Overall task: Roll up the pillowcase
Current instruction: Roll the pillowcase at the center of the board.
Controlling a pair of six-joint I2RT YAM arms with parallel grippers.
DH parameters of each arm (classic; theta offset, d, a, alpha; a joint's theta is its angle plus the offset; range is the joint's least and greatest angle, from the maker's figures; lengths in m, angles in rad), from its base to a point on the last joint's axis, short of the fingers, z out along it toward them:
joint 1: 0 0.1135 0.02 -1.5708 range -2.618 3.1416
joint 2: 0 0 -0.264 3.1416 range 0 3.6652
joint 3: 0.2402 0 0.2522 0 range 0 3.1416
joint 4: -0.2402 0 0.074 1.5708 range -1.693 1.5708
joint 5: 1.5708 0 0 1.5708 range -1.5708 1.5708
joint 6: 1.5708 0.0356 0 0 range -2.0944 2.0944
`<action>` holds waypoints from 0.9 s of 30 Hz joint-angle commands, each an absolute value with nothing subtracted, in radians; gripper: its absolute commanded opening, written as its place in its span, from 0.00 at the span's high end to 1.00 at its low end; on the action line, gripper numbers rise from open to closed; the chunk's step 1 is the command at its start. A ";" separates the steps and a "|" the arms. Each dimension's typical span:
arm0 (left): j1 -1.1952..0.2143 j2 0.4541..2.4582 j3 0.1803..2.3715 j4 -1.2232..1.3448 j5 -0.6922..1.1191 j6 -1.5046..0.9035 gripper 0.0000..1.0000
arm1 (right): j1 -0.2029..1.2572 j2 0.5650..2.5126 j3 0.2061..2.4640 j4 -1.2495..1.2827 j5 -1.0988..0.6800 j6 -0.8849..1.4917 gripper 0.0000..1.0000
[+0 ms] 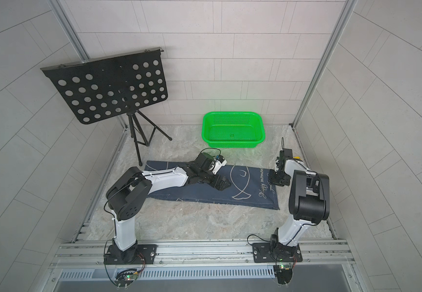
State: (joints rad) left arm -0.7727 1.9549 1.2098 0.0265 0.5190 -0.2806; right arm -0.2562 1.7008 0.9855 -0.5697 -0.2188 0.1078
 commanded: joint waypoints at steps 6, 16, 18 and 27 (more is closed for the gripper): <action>-0.795 2.016 1.266 0.040 0.560 -0.294 0.02 | -0.258 1.686 0.976 -0.593 -0.229 0.085 0.92; -0.798 2.046 1.304 -0.016 0.511 -0.277 0.02 | -0.238 1.596 0.971 -0.648 -0.139 0.107 1.00; -0.801 2.045 1.311 -0.021 0.504 -0.275 0.02 | -0.227 1.585 0.975 -0.668 -0.109 0.126 1.00; -0.804 2.044 1.339 -0.047 0.496 -0.270 0.03 | -0.143 1.546 0.993 -0.726 -0.043 0.195 1.00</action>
